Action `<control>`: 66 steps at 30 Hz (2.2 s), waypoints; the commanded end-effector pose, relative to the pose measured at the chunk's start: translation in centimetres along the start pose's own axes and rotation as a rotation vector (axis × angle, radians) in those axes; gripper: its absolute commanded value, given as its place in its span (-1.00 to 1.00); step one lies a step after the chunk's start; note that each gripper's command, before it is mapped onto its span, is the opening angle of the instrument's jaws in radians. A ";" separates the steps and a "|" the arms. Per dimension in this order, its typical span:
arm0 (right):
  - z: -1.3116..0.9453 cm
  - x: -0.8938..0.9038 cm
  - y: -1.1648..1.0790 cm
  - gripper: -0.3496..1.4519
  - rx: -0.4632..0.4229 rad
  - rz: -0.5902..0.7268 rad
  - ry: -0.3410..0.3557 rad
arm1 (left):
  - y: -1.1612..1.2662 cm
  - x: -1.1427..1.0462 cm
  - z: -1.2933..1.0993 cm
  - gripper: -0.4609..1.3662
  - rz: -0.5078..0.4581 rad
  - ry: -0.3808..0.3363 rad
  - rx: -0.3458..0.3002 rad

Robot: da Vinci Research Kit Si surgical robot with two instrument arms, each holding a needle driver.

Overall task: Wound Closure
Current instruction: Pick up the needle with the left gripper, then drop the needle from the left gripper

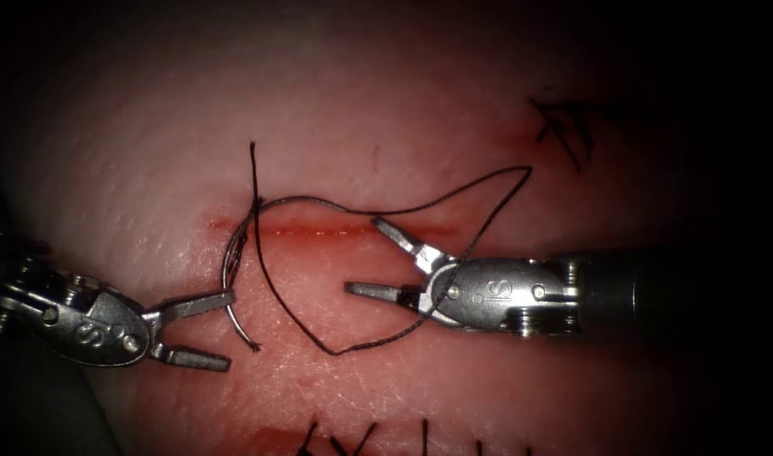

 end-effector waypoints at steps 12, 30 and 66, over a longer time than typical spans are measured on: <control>-0.01 0.00 0.00 0.31 0.002 0.000 0.000 | 0.00 -0.18 0.27 0.32 0.144 -0.175 -0.099; -0.04 -0.01 0.00 0.31 0.004 -0.001 0.001 | 0.03 -0.55 0.64 0.45 0.210 -0.378 -0.188; -0.27 -0.13 0.00 0.31 0.013 -0.010 0.003 | -1.12 0.21 1.13 -0.88 0.218 -0.258 -0.204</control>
